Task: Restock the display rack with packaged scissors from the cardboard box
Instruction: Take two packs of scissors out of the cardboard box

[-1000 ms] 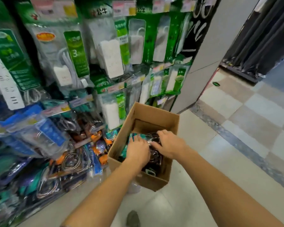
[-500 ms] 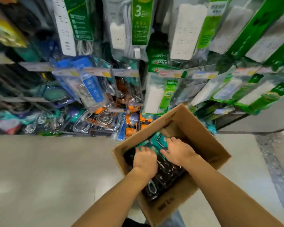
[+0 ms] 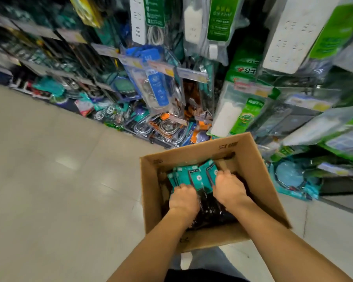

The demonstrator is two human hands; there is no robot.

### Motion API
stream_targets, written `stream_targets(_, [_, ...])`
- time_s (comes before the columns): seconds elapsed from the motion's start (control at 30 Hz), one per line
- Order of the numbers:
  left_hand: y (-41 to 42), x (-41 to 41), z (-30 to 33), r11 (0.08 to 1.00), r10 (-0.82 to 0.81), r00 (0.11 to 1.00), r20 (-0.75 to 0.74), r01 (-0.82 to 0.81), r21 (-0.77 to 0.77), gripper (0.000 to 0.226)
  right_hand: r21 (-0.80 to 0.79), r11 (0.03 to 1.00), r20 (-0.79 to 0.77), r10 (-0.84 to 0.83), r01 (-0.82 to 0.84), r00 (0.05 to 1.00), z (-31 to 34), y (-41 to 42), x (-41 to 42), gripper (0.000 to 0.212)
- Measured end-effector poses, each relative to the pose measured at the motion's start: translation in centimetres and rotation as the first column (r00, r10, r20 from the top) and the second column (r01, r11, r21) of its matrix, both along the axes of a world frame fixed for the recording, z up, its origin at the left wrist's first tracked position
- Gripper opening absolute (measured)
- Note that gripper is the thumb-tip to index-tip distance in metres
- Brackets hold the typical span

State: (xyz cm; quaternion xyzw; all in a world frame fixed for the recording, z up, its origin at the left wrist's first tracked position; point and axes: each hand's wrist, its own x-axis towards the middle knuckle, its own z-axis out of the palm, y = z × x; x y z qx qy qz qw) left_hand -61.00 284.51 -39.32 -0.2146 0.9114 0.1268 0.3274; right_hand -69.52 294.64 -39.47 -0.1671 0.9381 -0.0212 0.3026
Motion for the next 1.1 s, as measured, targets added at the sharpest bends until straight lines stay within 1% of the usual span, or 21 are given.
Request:
stream_targets(0.1, [-0.2, 0.4, -0.7, 0.984, 0.174, 0.985, -0.001, -0.174, 0.046, 0.043, -0.016, 0.999, 0.014, -0.036, 0.036, 0.999, 0.1, 0.7, 0.0, 0.044])
stream_targets(0.17, [-0.1, 0.5, -1.1, 0.94, 0.327, 0.945, -0.001, -0.325, 0.104, 0.041, -0.029, 0.998, 0.02, -0.062, 0.062, 0.998, 0.2, 1.0, 0.1, 0.04])
stream_targets(0.27, [0.1, 0.5, -1.3, 0.848, 0.512, 0.858, -0.024, -0.502, 0.171, 0.041, -0.069, 0.989, 0.045, -0.127, 0.13, 0.991, 0.2, 1.2, 0.1, 0.032])
stream_targets(0.33, [0.1, 0.5, -1.4, 0.755, 0.635, 0.772, -0.029, -0.613, 0.233, 0.046, -0.081, 0.984, 0.064, -0.155, 0.16, 0.986, 0.2, 1.4, 0.0, 0.028])
stream_targets(0.4, [-0.1, 0.5, -1.4, 0.682, 0.712, 0.702, -0.028, -0.682, 0.263, 0.045, -0.094, 0.979, 0.085, -0.175, 0.183, 0.981, 0.2, 1.6, -0.3, 0.027])
stream_targets(0.5, [-0.2, 0.6, -1.5, 0.656, 0.739, 0.674, -0.024, -0.71, 0.256, 0.033, -0.102, 0.971, 0.13, -0.204, 0.218, 0.97, 0.2, 1.8, -0.5, 0.018])
stream_targets(0.57, [0.0, 0.6, -1.5, 0.652, 0.744, 0.668, -0.026, -0.717, 0.246, 0.03, -0.103, 0.966, 0.149, -0.222, 0.238, 0.964, 0.2, 1.9, -0.6, 0.012])
stream_targets(0.7, [0.3, 0.3, -1.1, 0.623, 0.763, 0.647, -0.01, -0.73, 0.281, 0.028, -0.12, 0.963, 0.168, -0.221, 0.243, 0.961, 0.3, 1.9, -0.7, 0.017])
stream_targets(0.87, [0.5, -0.2, -0.2, 0.598, 0.755, 0.653, 0.06, -0.723, 0.347, 0.028, -0.122, 0.971, 0.149, -0.185, 0.204, 0.971, 0.4, 2.0, -0.5, 0.024])
stream_targets(1.0, [0.3, 0.3, -0.2, 0.598, 0.755, 0.652, 0.064, -0.725, 0.342, 0.023, -0.123, 0.97, 0.159, -0.188, 0.209, 0.969, 0.5, 2.3, -0.8, 0.019])
stream_targets(1.1, [-0.2, 1.2, 0.1, 0.627, 0.742, 0.671, 0.013, -0.7, 0.342, 0.015, -0.1, 0.973, 0.174, -0.186, 0.206, 0.967, 0.9, 2.8, -1.2, 0.012])
